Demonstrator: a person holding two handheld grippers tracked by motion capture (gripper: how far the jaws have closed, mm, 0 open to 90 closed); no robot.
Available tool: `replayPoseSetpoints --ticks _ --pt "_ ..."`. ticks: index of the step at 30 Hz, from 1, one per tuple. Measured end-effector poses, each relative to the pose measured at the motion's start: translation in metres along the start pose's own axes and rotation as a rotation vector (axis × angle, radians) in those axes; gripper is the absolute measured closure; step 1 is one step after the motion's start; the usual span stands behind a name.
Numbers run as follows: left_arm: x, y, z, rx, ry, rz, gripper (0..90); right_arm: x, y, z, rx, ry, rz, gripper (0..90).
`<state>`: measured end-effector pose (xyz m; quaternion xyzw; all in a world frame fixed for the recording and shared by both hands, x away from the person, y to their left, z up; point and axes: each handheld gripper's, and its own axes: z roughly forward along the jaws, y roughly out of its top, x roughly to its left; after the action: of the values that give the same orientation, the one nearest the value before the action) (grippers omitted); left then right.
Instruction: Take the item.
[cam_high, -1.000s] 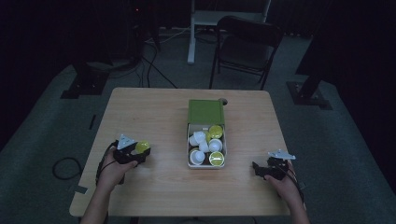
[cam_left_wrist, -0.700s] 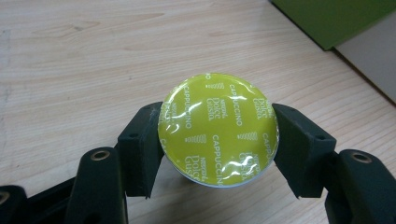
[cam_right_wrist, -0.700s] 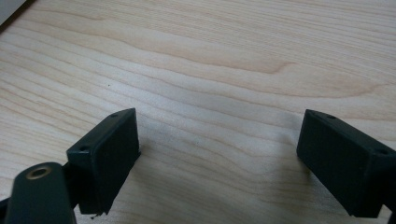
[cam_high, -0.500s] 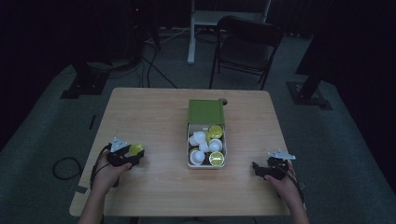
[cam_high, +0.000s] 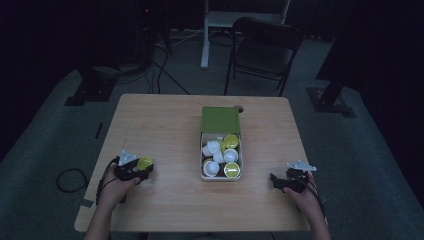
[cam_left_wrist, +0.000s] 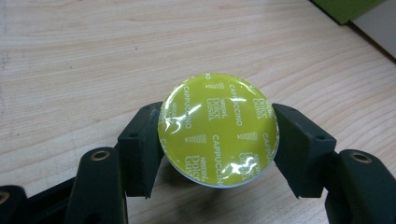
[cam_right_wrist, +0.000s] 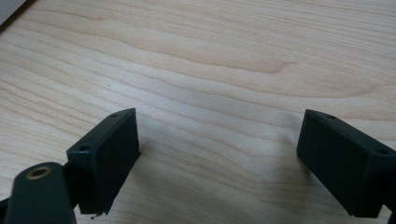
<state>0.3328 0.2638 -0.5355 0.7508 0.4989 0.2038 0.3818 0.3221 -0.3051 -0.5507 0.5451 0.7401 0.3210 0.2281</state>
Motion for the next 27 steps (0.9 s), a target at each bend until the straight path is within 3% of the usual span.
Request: replayPoseSetpoints --ticks 10,13,17,27 --pt "0.001 0.001 -0.001 0.019 -0.016 -0.006 38.1 0.000 0.000 0.000 0.000 0.000 -0.001 12.5" --pt "0.001 0.002 -0.002 0.008 -0.009 -0.014 33.7 0.000 0.000 0.000 0.000 0.000 0.000 12.5" --pt "-0.001 0.005 -0.003 -0.003 -0.031 -0.003 27.1 0.000 0.000 0.000 0.000 0.000 0.000 12.4" --pt "-0.005 0.020 -0.013 -0.050 -0.015 0.044 19.3 0.000 0.000 0.000 0.000 0.000 -0.001 12.4"
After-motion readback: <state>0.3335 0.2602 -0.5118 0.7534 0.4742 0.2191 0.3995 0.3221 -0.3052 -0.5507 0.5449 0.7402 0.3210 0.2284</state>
